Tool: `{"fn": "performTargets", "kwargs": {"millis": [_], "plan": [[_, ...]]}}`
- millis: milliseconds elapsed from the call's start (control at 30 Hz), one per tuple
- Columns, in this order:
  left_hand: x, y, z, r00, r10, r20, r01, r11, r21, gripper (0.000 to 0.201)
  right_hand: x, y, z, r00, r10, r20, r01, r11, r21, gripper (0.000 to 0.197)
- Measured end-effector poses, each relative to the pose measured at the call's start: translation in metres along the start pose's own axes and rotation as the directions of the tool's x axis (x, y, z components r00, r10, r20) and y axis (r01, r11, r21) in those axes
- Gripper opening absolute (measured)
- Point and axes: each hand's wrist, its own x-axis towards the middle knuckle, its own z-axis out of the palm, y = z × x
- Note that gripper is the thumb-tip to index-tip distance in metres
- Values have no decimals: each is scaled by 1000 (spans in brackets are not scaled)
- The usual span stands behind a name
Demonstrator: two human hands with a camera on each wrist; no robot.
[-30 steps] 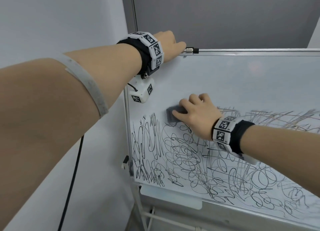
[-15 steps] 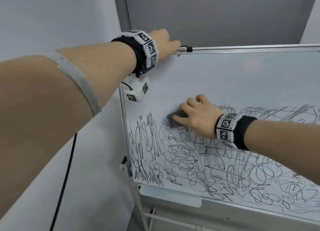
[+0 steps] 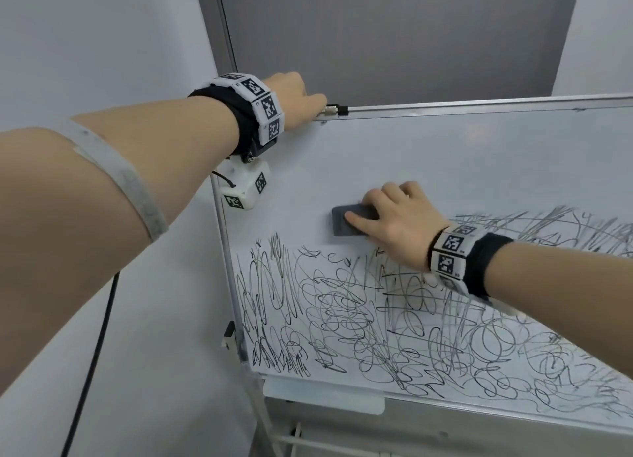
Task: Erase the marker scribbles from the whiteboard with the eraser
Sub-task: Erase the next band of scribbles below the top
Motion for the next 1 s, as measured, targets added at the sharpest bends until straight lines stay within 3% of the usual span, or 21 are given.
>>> {"fn": "performTargets", "kwargs": {"millis": [133,300,367,533,767,900,1000], "plan": [[0,6,0,1000,-3,8,3,1000,5,45,1,14,-4,999,32,-39,-32,999,17,52],[-3,10,-2,1000,-3,15,3,1000,18,45,-33,1,9,980,-181,85,181,983,5,54],[-3,9,-2,1000,-10,10,9,1000,22,46,-23,12,1,984,-154,87,156,988,-10,53],[0,10,-1,999,-26,21,25,999,37,46,0,42,-30,999,50,5,-50,998,31,40],[-3,9,-3,999,-37,7,36,998,54,52,-58,16,-7,979,-150,135,148,989,25,53],[-4,28,-12,990,-49,130,31,990,136,60,-41,40,-27,995,-58,84,58,998,1,51],[-2,54,-16,977,24,213,-47,994,102,67,-37,58,-44,997,4,71,-3,1000,-5,46]]}}
